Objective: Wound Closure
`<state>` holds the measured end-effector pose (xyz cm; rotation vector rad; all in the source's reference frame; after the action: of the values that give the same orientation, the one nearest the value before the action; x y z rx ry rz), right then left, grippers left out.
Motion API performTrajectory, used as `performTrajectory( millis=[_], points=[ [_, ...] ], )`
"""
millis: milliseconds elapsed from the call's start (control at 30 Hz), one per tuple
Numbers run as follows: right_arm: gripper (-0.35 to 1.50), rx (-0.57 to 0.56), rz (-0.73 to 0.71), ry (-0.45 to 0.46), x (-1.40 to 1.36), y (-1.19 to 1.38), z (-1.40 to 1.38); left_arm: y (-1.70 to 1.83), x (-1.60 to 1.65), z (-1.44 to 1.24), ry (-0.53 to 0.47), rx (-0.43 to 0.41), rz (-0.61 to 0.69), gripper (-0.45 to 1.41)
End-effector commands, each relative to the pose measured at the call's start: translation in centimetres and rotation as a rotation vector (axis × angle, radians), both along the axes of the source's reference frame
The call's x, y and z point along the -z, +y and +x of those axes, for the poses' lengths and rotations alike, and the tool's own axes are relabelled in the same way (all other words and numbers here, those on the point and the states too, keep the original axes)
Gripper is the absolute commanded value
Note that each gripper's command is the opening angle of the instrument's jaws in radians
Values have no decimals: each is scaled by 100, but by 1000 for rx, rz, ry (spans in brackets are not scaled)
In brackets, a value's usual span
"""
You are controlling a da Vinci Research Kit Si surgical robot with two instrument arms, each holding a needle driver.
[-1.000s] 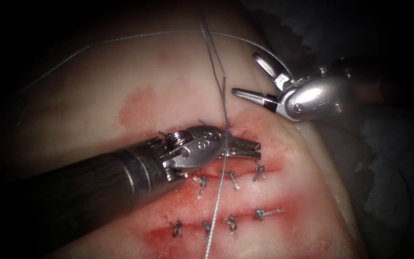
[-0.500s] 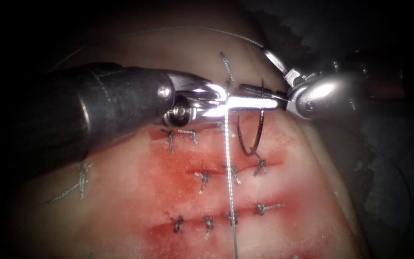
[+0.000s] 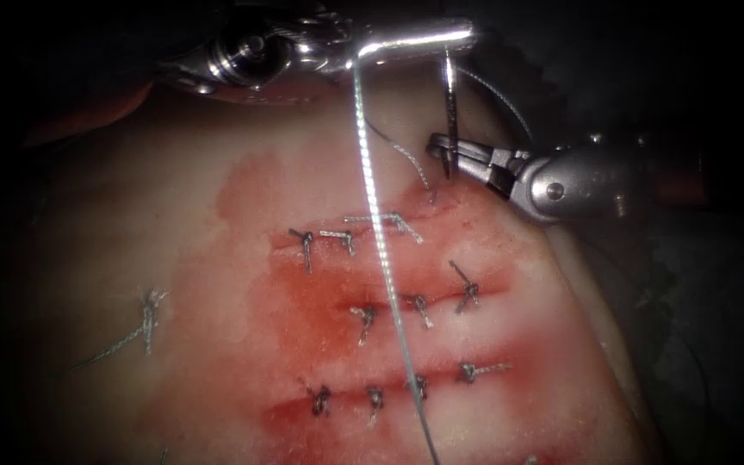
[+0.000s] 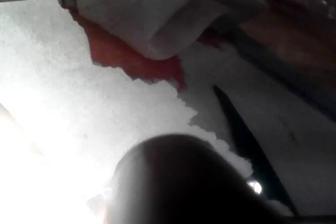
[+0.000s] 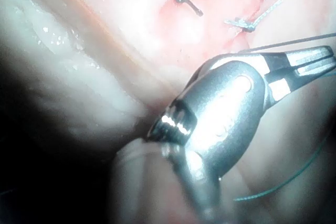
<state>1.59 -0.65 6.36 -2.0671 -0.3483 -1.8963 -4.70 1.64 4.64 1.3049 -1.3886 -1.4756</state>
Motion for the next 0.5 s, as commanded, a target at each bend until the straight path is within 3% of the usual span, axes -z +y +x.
performTrajectory(
  millis=[33, 167, 400, 433, 500],
  points=[
    [-32, 65, 83, 29, -4, 0, 10, 18, 10, -4, -23, -1, -19, -45],
    [-30, 212, 128, 11, -3, 0, 15, 17, 19, -7, -33, -2, -52, -45],
    [-25, 262, 152, 25, -3, -3, 28, 25, 30, -4, -65, 4, -106, -45],
    [-35, 269, 196, 33, -3, -8, 31, 31, 35, 1, -75, 12, -134, -45],
    [-35, 307, 215, 45, -4, -12, 31, 35, 37, 4, -76, 11, -148, -45]
  ],
)
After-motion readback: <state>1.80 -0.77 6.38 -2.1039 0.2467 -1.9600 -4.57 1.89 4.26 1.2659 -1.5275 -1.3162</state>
